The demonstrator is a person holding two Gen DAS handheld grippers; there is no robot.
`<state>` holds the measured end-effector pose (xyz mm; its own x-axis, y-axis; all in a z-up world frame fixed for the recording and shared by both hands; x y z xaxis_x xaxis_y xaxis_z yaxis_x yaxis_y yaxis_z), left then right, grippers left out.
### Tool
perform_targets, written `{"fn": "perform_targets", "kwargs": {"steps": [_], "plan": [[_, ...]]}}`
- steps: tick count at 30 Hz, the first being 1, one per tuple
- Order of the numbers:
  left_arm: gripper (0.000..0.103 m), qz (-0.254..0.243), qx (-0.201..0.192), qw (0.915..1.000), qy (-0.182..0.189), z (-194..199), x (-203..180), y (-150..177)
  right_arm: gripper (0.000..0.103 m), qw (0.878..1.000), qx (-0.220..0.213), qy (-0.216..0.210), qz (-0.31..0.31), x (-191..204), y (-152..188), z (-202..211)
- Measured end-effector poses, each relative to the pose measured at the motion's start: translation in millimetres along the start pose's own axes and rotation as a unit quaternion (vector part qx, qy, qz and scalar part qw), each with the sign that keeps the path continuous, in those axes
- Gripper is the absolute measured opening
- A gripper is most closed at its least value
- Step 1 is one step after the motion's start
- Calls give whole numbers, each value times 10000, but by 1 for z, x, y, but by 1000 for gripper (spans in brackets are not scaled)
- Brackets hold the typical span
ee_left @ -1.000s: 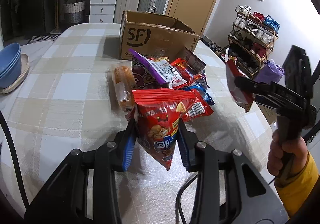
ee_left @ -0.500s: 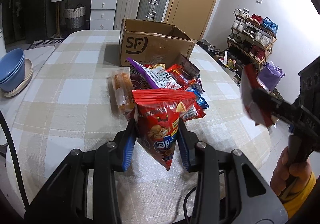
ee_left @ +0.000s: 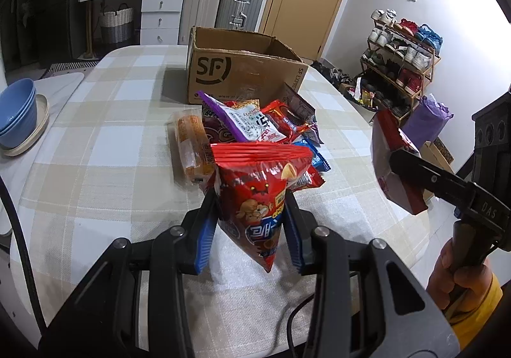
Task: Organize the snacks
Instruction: 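Carry the red chip bag and white noodle bag over the cardboard box with both tools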
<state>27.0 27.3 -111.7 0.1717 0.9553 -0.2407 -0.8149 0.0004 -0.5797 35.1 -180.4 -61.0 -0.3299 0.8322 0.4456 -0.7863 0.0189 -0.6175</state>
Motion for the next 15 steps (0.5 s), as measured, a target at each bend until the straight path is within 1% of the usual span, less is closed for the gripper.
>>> {"fn": "perform_targets", "kwargs": {"steps": [2,4,7,9,12,13,15], "plan": [[35,-2,-40,10000,30,1,-1,-7,70,10000,-39,-61,24,0,-6,0],[35,8,-94,9998,153,5,-1,-14,70,9999,-65,-124,31,0,-15,-1],[36,-63,-164,9998,108,10,-3,-26,70,9998,-79,-179,65,-1,-28,-4],[35,-63,-163,9997,142,11,-1,-35,70,9996,-86,-231,111,0,-39,-7],[36,-27,-171,9994,305,14,1,-53,70,9994,-128,-260,186,1,-57,-11],[35,-7,-219,9988,433,16,2,-60,70,9994,-129,-246,199,1,-63,-13],[35,65,-362,9981,504,22,6,-76,70,9994,-122,-238,205,1,-79,-19]]}}
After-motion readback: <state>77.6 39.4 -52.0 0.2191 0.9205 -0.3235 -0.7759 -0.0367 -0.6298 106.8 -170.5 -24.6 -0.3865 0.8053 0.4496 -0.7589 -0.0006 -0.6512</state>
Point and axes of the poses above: each gripper's, at about its wrist camera, not at the fingertips, and z roughly against the way its jaws point, x to its left, y to its underside, the point moved 4 cm from there along -z, roughly the way its jaws point, and after that the axes turned 9 degrees about x, right-handed, at the moved point
